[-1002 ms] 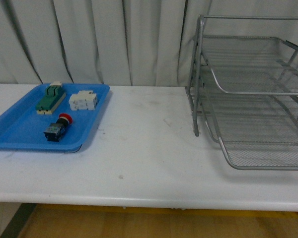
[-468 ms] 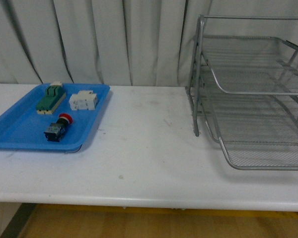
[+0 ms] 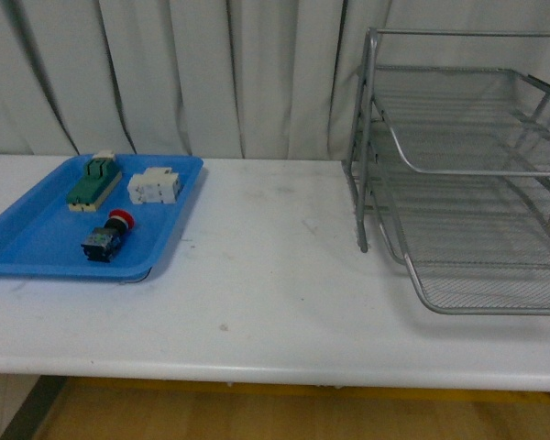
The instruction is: Place button on rack with both arms
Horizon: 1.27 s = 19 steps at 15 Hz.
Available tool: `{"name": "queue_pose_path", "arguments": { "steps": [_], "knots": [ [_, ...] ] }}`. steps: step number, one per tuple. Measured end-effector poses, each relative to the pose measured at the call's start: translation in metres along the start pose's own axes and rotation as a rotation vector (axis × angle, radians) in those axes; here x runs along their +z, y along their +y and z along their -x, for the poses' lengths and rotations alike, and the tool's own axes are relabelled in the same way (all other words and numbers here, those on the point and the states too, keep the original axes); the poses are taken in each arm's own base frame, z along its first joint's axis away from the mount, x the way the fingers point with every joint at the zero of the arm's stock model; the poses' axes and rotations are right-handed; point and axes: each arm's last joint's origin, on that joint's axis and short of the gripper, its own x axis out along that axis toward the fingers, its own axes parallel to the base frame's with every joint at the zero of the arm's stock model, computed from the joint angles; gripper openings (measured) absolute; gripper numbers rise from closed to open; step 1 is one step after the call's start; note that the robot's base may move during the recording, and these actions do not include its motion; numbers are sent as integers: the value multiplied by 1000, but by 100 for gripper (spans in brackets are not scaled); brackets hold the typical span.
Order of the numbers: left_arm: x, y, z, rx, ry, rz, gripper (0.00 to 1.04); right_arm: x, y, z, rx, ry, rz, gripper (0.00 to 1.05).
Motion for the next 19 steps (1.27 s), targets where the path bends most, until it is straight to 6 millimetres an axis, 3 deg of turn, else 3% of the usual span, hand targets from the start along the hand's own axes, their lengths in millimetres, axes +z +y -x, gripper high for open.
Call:
{"name": "queue_pose_path", "arguments": {
  "steps": [5, 9, 10, 13, 14, 16, 19],
  "knots": [
    [0, 0, 0, 0, -1, 0, 98, 2, 0, 6, 0, -35, 1, 3],
    [0, 0, 0, 0, 0, 0, 98, 2, 0, 6, 0, -35, 2, 58],
    [0, 0, 0, 0, 0, 0, 98, 2, 0, 6, 0, -35, 2, 66],
    [0, 0, 0, 0, 0, 0, 98, 2, 0, 6, 0, -35, 2, 100],
    [0, 0, 0, 0, 0, 0, 98, 2, 0, 6, 0, -35, 2, 98],
    [8, 2, -9, -36, 273, 176, 98, 2, 0, 6, 1, -35, 2, 98],
    [32, -2, -46, -56, 243, 229, 98, 2, 0, 6, 0, -35, 2, 98]
  ]
}}
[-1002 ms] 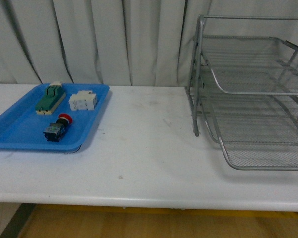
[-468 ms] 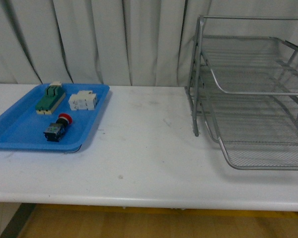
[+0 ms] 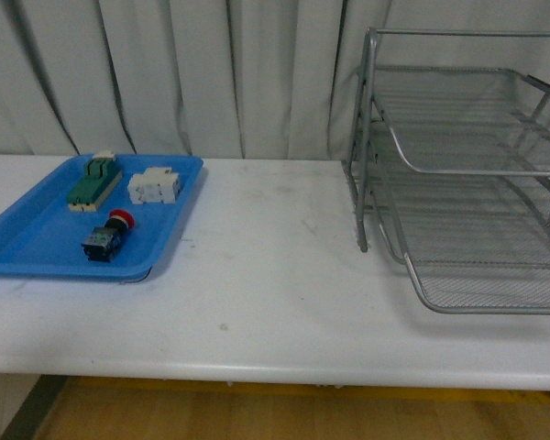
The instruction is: Place button on rack with both arms
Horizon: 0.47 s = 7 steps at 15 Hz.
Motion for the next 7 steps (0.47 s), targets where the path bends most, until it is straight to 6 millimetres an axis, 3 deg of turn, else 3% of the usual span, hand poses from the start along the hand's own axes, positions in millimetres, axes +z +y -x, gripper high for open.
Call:
{"name": "queue_pose_path", "arguments": {
  "steps": [2, 4, 7],
  "knots": [
    [13, -8, -39, -28, 32, -17, 98, 0, 0, 0, 0, 0, 0, 98],
    [25, -12, -96, -31, 87, -50, 98, 0, 0, 0, 0, 0, 0, 98],
    [14, -10, -170, -17, 282, -70, 98, 0, 0, 0, 0, 0, 0, 98]
  ]
}}
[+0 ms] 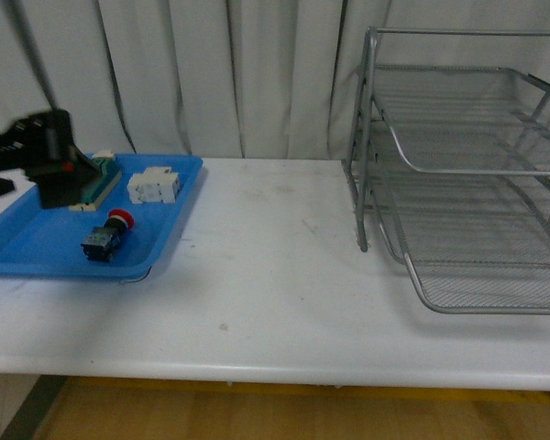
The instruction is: Place button on rack with both arms
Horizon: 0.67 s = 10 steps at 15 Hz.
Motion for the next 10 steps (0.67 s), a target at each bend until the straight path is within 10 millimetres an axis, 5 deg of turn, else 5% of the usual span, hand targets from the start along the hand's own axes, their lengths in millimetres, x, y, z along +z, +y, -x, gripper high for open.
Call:
{"name": "queue_pose_path", "arguments": {
  "steps": [5, 10],
  "knots": [
    [19, -8, -86, 29, 172, -61, 98, 0, 0, 0, 0, 0, 0, 98],
    [8, 22, -125, 178, 228, -148, 98, 0, 0, 0, 0, 0, 0, 98]
  ]
}}
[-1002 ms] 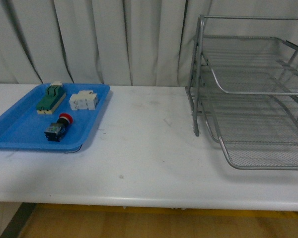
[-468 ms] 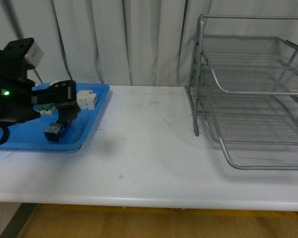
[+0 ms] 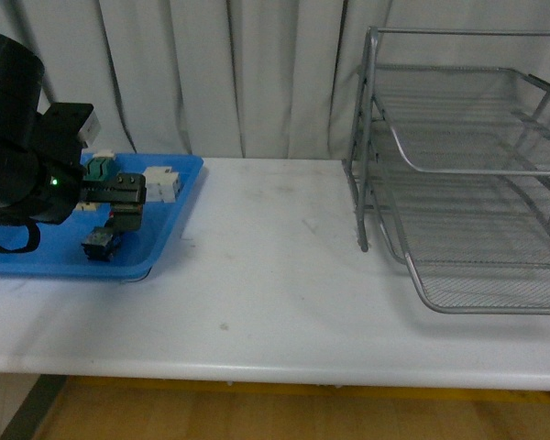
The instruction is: Place button on rack with both arms
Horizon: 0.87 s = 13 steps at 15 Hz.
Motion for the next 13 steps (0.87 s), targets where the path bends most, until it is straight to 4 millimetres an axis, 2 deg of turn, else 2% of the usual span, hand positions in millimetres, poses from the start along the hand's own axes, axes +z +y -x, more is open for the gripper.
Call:
{"name": "queue_pose_path", "arguments": {
  "steps": [1, 2, 9, 13],
  "knots": [
    [9, 4, -10, 38, -34, -51, 98, 0, 0, 0, 0, 0, 0, 98],
    [10, 5, -15, 35, -27, -67, 98, 0, 0, 0, 0, 0, 0, 98],
    [4, 27, -60, 60, 51, -74, 98, 0, 0, 0, 0, 0, 0, 98],
    [-7, 28, -82, 17, 107, -63, 98, 0, 0, 0, 0, 0, 0, 98]
  ]
}}
